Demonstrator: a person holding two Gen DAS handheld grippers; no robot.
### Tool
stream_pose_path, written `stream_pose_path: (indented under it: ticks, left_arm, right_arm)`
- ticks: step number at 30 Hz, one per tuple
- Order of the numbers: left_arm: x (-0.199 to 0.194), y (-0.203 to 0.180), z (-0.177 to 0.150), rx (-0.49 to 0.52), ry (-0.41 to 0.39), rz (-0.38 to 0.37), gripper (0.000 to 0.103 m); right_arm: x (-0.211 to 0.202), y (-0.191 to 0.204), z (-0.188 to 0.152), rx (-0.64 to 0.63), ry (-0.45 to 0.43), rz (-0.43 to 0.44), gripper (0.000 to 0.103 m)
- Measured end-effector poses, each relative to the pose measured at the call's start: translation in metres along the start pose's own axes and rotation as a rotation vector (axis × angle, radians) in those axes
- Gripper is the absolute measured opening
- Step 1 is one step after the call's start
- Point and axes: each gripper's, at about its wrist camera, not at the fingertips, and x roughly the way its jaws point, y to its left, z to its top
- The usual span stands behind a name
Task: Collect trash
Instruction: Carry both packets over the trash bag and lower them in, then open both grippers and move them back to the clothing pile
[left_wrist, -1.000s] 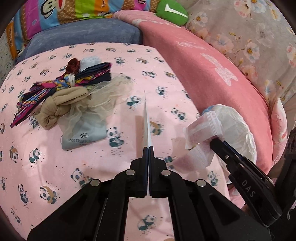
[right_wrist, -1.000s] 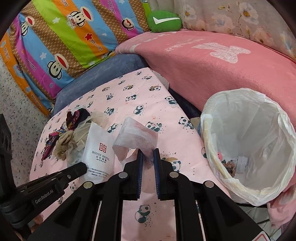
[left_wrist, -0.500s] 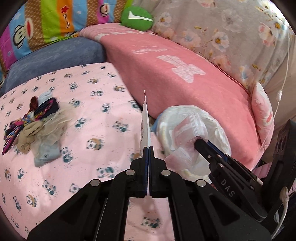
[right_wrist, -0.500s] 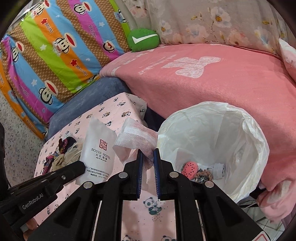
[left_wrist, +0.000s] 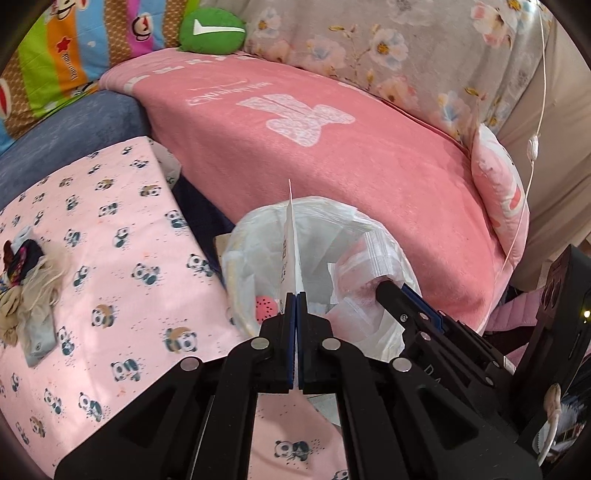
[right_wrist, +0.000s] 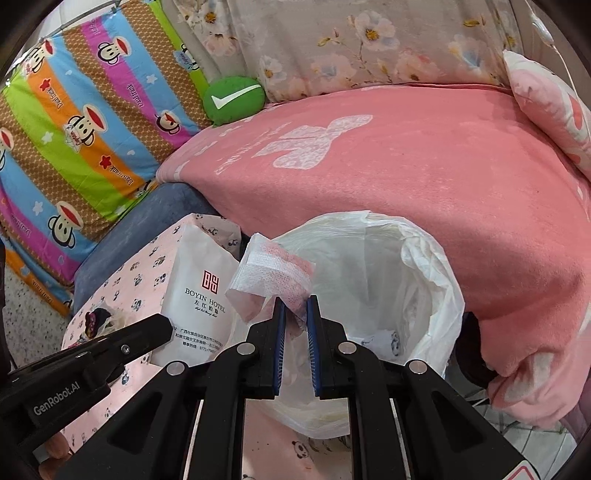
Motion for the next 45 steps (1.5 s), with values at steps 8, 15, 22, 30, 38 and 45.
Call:
stream_pose_path:
  ticks: [8, 15, 22, 30, 38, 45]
  left_arm:
    - [0.02, -0.017, 0.008, 0.022, 0.02, -0.025, 0.001]
    - [0.028, -0.019, 0.014, 0.018, 0.017, -0.007, 0.014]
    - [0.029, -0.012, 0.014, 0.012, 0.017, 0.025, 0.026]
    - [0.026, 0.006, 0.011, -0.015, 0.018, 0.051, 0.027]
    - [0.018, 0.024, 0.004, -0.051, 0.015, 0.065, 0.027]
    - [0.008, 0.036, -0.002, -0.075, 0.006, 0.076, 0.027]
  right_arm:
    - [0.005, -0.023, 0.004, 0.038, 0.0, -0.022, 0.011]
    - [0.011, -0.03, 0.008, 0.051, 0.001, -0.03, 0.011]
    - [0.019, -0.025, 0.011, 0.042, 0.004, -0.036, 0.018]
    - [0.024, -0.012, 0.01, 0.021, 0.018, -0.03, 0.027]
    - [0.022, 0.005, 0.005, -0.008, 0.022, -0.021, 0.028]
    - [0.017, 0.023, 0.0, -0.039, 0.025, -0.005, 0.028]
